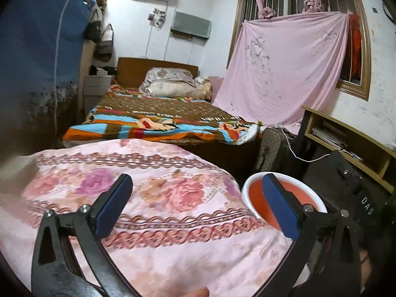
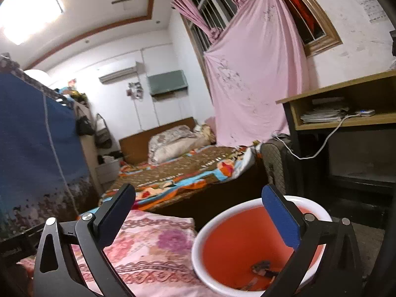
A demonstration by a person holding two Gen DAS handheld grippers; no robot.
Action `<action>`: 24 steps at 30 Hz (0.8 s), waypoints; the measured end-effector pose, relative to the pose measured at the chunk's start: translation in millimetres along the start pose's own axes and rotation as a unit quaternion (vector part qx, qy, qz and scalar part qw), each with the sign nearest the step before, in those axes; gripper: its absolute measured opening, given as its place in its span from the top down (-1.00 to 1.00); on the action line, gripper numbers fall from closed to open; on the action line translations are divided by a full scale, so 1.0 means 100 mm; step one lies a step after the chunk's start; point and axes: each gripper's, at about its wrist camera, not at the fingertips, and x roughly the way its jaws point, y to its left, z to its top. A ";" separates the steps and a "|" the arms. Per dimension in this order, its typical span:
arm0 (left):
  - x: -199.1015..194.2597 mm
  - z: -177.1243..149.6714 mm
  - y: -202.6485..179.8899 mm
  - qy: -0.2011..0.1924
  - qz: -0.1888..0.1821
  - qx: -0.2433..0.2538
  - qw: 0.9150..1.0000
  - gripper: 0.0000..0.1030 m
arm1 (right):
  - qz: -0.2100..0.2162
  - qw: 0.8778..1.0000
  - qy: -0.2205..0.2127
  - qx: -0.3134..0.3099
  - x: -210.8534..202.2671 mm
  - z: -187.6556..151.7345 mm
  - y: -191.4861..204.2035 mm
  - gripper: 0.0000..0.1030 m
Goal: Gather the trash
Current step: 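Move both open tools back over the quilt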
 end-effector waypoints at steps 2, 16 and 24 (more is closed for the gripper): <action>-0.09 -0.04 0.05 -0.007 0.007 0.000 1.000 -0.77 | 0.004 1.000 -0.007 -0.010 -0.07 -0.02 0.05 -1.00; -0.63 -0.24 0.32 -0.043 0.064 0.007 0.997 -0.77 | 0.050 0.997 -0.032 -0.045 -0.55 -0.23 0.37 -1.00; -0.89 -0.42 0.44 -0.049 0.083 0.005 0.995 -0.77 | 0.064 0.995 -0.061 -0.056 -0.85 -0.33 0.52 -1.00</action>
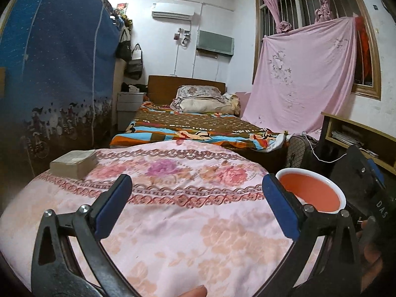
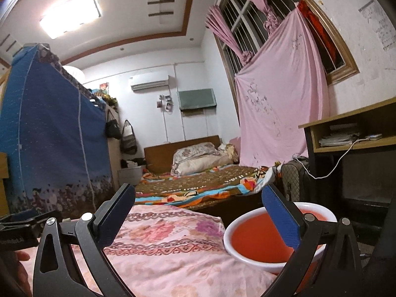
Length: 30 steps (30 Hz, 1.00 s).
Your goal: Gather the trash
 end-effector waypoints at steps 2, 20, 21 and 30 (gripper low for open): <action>-0.06 -0.05 0.06 0.001 0.004 -0.005 1.000 -0.77 | 0.002 1.000 -0.004 -0.004 -0.06 0.00 0.03 -1.00; -0.54 -0.29 0.44 -0.014 0.045 -0.026 0.999 -0.77 | 0.024 0.999 0.014 -0.029 -0.50 -0.17 0.29 -1.00; -0.55 -0.30 0.46 -0.014 0.045 -0.027 0.999 -0.77 | 0.025 0.999 0.017 -0.032 -0.51 -0.18 0.30 -1.00; -0.69 -0.46 0.56 -0.016 0.064 -0.011 0.998 -0.77 | 0.037 0.997 0.043 -0.055 -0.58 -0.29 0.42 -1.00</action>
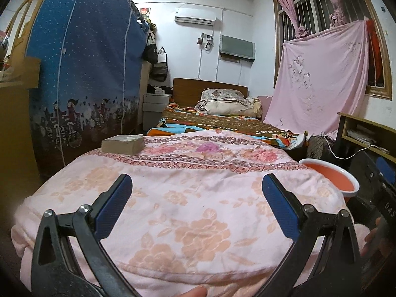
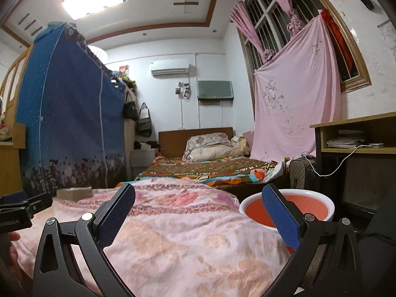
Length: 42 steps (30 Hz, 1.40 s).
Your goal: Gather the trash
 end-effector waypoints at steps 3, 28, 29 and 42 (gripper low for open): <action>-0.03 -0.06 0.04 -0.002 0.008 0.002 1.000 -0.77 | 0.005 1.000 0.012 -0.003 0.00 -0.03 0.04 -1.00; -0.04 -0.11 0.15 -0.012 0.028 0.006 1.000 -0.77 | 0.026 0.997 0.061 -0.030 0.14 -0.20 0.23 -1.00; -0.04 -0.11 0.15 -0.012 0.028 0.005 1.000 -0.77 | 0.026 0.997 0.061 -0.030 0.14 -0.20 0.23 -1.00; -0.04 -0.11 0.15 -0.011 0.029 0.004 1.000 -0.77 | 0.025 0.997 0.062 -0.030 0.15 -0.21 0.22 -1.00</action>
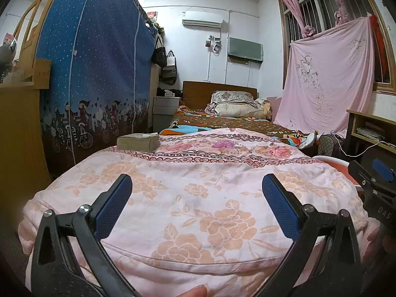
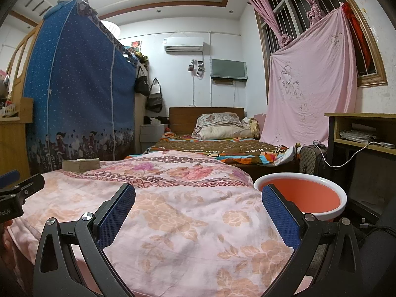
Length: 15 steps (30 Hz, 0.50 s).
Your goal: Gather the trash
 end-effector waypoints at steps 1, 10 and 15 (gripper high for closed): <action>0.00 0.00 0.00 0.000 0.000 0.000 1.000 -0.77 | 0.000 1.000 0.000 0.000 0.00 0.00 0.00 -1.00; 0.00 0.00 -0.01 0.000 0.000 0.001 1.000 -0.77 | 0.000 1.000 0.000 0.000 0.00 0.00 0.00 -1.00; -0.01 0.00 0.00 -0.001 0.001 0.003 1.000 -0.77 | 0.000 1.000 0.000 0.000 0.00 0.00 0.00 -1.00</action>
